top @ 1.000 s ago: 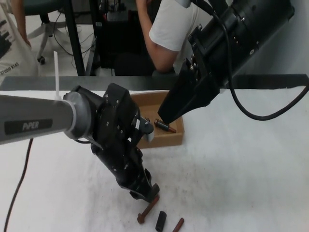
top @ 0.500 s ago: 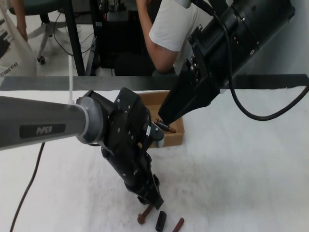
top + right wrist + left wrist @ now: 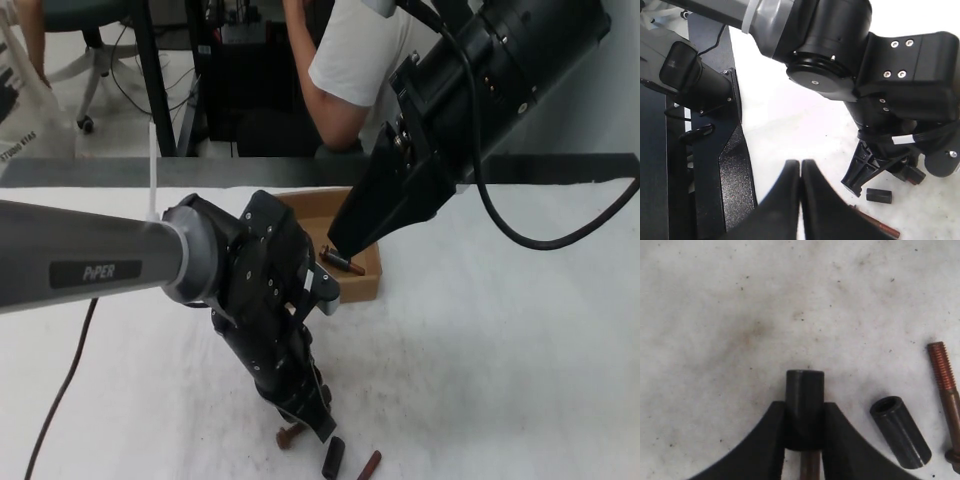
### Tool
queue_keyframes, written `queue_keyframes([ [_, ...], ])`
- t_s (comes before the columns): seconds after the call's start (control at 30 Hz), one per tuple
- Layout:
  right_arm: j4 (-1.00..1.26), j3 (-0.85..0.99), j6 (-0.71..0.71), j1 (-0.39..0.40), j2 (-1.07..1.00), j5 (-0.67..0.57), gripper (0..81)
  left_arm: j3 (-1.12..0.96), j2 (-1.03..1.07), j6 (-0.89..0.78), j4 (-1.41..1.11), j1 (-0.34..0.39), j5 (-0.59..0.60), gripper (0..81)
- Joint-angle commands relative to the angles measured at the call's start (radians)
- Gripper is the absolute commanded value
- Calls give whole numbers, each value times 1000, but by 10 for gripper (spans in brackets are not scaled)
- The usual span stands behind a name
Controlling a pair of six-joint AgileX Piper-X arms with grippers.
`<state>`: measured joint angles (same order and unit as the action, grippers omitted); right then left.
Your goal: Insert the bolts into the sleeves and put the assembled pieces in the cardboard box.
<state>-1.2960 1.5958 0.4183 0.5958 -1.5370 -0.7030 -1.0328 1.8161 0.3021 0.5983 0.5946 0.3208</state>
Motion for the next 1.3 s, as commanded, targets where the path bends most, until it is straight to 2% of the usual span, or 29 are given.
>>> queue_keyframes([
  [0.0,-10,1,-7,-1,9,-14,8,-3,-1,11,-4,2,-12,3],
  [0.2,-10,1,-7,-1,9,-14,8,-5,-5,11,-4,2,-8,3],
  [0.37,-10,1,-7,-1,9,-14,8,-42,-9,-10,25,2,110,3],
  [0.93,-9,1,15,-1,9,-11,8,-83,-32,22,107,-3,72,3],
  [1.07,-2,-24,31,-4,9,9,8,-82,-123,-18,78,-46,169,3],
  [1.27,-1,-56,53,-57,9,7,8,-37,-294,-253,-114,-182,321,3],
])
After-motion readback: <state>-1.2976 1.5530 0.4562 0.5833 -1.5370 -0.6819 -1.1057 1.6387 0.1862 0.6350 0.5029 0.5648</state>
